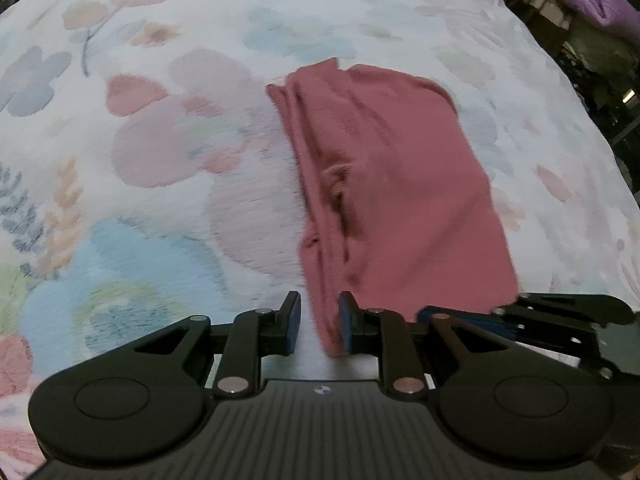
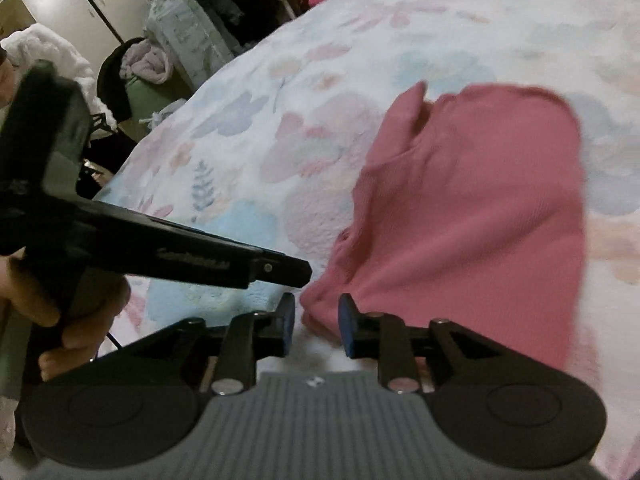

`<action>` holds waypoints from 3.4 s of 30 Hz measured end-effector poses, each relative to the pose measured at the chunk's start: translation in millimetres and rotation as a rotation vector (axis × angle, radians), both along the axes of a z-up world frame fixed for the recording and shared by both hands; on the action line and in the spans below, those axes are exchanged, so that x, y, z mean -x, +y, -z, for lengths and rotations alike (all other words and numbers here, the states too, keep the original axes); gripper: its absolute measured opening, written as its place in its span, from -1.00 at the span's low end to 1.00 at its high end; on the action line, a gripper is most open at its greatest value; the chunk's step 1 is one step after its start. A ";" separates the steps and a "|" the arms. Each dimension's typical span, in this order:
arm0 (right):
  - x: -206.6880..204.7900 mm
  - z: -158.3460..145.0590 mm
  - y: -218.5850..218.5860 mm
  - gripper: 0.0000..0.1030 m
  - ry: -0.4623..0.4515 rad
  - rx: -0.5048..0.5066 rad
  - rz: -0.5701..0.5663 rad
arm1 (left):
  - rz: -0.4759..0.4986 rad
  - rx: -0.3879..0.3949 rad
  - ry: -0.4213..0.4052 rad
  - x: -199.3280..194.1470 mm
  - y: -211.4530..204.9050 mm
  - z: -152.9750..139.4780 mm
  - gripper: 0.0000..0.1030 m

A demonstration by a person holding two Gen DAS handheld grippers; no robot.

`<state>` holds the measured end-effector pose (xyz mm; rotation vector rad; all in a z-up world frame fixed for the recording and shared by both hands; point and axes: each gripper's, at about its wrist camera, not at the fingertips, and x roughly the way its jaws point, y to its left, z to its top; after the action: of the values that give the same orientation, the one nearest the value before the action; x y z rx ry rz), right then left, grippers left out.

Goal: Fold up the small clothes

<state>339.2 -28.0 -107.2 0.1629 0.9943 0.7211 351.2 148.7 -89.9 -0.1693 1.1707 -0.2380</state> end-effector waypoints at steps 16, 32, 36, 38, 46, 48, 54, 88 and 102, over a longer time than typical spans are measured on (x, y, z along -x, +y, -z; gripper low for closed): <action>21.8 -2.8 -110.0 -0.38 -0.023 0.119 0.352 | 0.004 -0.041 0.037 -1.6 -20.6 28.9 -0.28; 11.1 50.7 -113.4 -0.94 0.174 0.072 0.384 | -0.010 -0.056 0.068 4.0 -20.9 43.0 -0.48; 13.5 42.2 -116.5 -0.91 0.163 0.064 0.372 | -0.013 -0.056 0.085 8.5 -20.4 31.9 -0.48; 15.8 35.2 -120.6 -0.87 0.159 0.068 0.365 | -0.029 -0.052 0.082 10.5 -16.2 23.5 -0.48; 9.9 5.0 -140.5 -0.84 0.073 0.075 0.375 | -0.040 -0.024 -0.106 -10.7 -13.1 -27.2 -0.48; 2.7 1.9 -143.3 -0.84 0.059 0.078 0.378 | -0.033 0.008 -0.136 -29.9 -18.4 -31.8 -0.48; -23.2 -3.7 -146.1 -0.84 0.011 0.096 0.383 | -0.026 0.052 -0.151 -91.8 -36.1 -8.3 -0.48; -187.3 61.6 -133.9 0.23 0.198 -0.159 0.504 | -0.356 0.435 -0.044 -142.0 51.6 75.8 0.33; -222.7 78.9 -113.1 -0.35 0.201 -0.185 0.456 | -0.301 0.365 -0.037 -155.3 42.4 72.8 -0.38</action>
<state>561.9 -141.1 -186.1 0.6133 1.0318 0.3794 506.5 191.1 -162.6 -0.6538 1.0414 -0.1861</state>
